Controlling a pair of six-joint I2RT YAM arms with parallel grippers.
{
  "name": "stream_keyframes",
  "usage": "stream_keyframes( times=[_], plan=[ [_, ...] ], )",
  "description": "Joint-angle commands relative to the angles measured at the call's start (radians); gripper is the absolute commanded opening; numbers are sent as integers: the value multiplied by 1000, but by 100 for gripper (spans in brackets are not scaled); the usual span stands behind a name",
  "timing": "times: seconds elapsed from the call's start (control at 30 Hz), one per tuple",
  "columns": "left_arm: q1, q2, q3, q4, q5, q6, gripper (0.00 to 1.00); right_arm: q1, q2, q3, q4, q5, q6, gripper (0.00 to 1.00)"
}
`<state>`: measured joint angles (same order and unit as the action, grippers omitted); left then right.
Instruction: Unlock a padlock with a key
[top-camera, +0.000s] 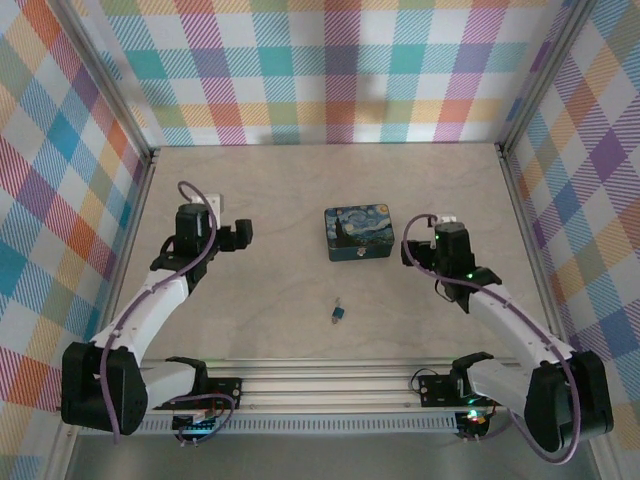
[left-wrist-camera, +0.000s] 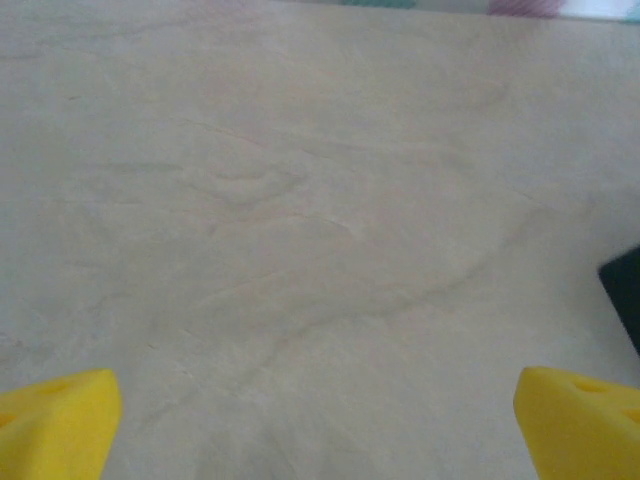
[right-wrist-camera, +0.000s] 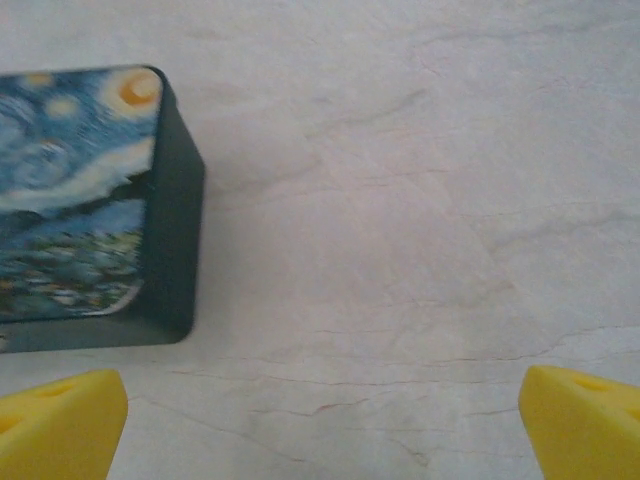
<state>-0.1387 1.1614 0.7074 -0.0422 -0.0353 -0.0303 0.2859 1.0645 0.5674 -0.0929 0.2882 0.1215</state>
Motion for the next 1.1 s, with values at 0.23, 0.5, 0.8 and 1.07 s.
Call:
stream_keyframes(
  times=[0.23,0.5,0.8,1.07],
  plan=[
    [95,31,-262,396,-25,9,100,-129,39,-210,567,1,-93,100],
    [125,155,-358,731,4,-21,100,-223,129,-310,819,-73,-80,100],
    [127,376,-293,844,19,16,100,-266,368,-275,1044,-122,-50,100],
    [99,405,-269,817,21,58,100,-267,470,-179,967,-167,-74,100]
  ],
)
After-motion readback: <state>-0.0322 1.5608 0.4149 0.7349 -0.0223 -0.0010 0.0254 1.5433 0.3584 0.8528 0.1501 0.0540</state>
